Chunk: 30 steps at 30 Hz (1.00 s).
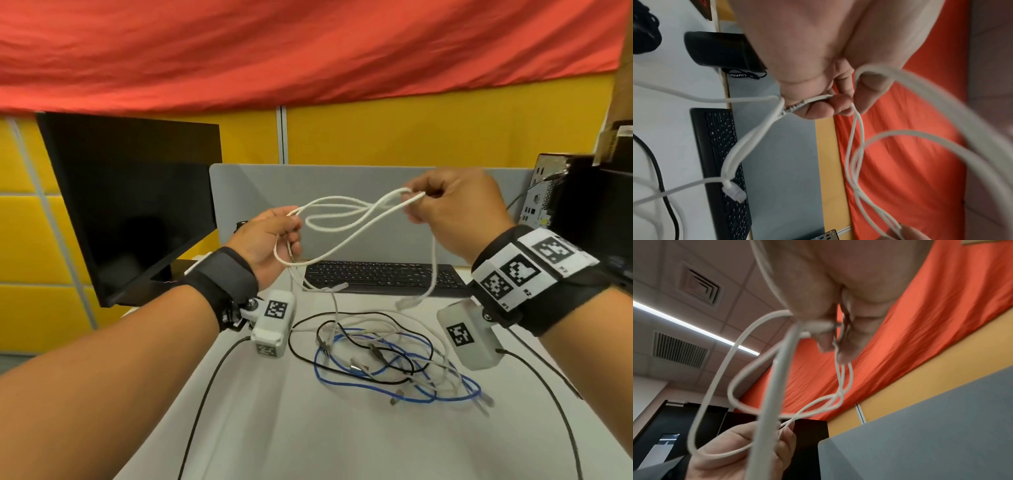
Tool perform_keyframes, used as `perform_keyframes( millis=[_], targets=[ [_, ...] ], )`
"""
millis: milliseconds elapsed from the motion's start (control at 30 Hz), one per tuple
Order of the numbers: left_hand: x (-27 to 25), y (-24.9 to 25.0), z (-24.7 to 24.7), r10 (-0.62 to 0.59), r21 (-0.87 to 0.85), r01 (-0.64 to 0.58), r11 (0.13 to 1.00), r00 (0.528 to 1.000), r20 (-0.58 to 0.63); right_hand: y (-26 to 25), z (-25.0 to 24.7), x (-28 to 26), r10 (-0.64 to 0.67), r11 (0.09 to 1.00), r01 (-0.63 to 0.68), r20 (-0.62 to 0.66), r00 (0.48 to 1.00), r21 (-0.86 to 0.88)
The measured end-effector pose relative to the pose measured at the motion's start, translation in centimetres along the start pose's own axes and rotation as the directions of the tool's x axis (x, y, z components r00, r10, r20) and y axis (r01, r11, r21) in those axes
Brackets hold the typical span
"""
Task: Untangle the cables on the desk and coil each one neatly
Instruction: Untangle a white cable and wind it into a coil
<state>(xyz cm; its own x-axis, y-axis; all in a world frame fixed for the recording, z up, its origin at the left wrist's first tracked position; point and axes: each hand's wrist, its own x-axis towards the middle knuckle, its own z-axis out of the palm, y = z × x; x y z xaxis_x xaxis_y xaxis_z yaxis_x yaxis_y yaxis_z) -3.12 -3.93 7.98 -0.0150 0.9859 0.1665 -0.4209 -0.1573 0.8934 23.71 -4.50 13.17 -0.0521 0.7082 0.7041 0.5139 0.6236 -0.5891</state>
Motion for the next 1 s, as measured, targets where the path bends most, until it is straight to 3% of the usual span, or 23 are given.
perform_keyframes(
  millis=[67,133,200,300,367,433,500,567,633,700,767,833,1000],
  targets=[
    [-0.3,-0.2,-0.1,-0.044,-0.053,0.044,0.998,0.999,0.002,0.2,0.0,-0.4,0.048,0.997,-0.042,0.075,0.996,-0.069],
    [-0.7,-0.4,-0.5,-0.104,-0.168,0.107,0.98,0.994,0.027,0.8,0.1,-0.5,0.107,0.991,-0.103,0.052,0.993,-0.085],
    [-0.9,-1.1,-1.1,-0.133,-0.167,0.137,0.976,0.99,0.034,1.5,0.0,-0.1,0.258,0.964,-0.255,-0.034,0.966,0.075],
    [-1.6,-3.3,-1.5,-0.164,0.223,0.149,0.963,0.985,0.049,2.8,-1.1,1.4,0.521,0.776,-0.411,-0.119,0.845,0.479],
    [-2.3,-4.9,-1.3,-0.176,0.53,0.107,0.841,0.981,0.082,3.5,-1.9,2.3,0.589,0.675,-0.439,-0.076,0.804,0.593],
    [-2.7,-6.3,-1.3,-0.155,0.741,-0.011,0.672,0.976,0.155,3.6,-2.2,2.7,0.606,0.636,-0.453,-0.041,0.794,0.625],
    [-2.7,-7.2,-1.4,-0.159,0.856,-0.086,0.51,0.968,0.192,3.4,-2.3,3.4,0.609,0.625,-0.442,-0.049,0.791,0.643],
    [-2.5,-7.9,-1.7,-0.183,0.923,-0.108,0.369,0.965,0.186,2.9,-2.5,4.4,0.617,0.552,-0.378,-0.06,0.785,0.743],
    [-2.3,-8.3,-2.1,-0.202,0.948,-0.098,0.303,0.965,0.164,2.6,-3.2,5.3,0.621,0.5,-0.294,-0.101,0.777,0.815],
    [-1.9,-8.5,-2.4,-0.171,0.944,-0.083,0.321,0.975,0.144,2.2,-3.8,5.5,0.566,0.55,-0.24,-0.146,0.811,0.8],
    [-1.6,-8.3,-2.5,-0.091,0.902,-0.068,0.426,0.989,0.117,2.0,-3.8,4.5,0.427,0.659,-0.213,-0.125,0.896,0.722],
    [-1.0,-7.4,-2.2,-0.004,0.822,-0.048,0.568,0.998,0.06,1.8,-3.4,2.9,0.279,0.754,-0.211,-0.012,0.96,0.622],
    [-0.3,-2.9,-1.3,0.047,0.649,-0.023,0.76,0.999,-0.02,1.1,-1.3,-1.0,0.116,0.919,-0.17,0.168,0.979,0.356]
  ],
)
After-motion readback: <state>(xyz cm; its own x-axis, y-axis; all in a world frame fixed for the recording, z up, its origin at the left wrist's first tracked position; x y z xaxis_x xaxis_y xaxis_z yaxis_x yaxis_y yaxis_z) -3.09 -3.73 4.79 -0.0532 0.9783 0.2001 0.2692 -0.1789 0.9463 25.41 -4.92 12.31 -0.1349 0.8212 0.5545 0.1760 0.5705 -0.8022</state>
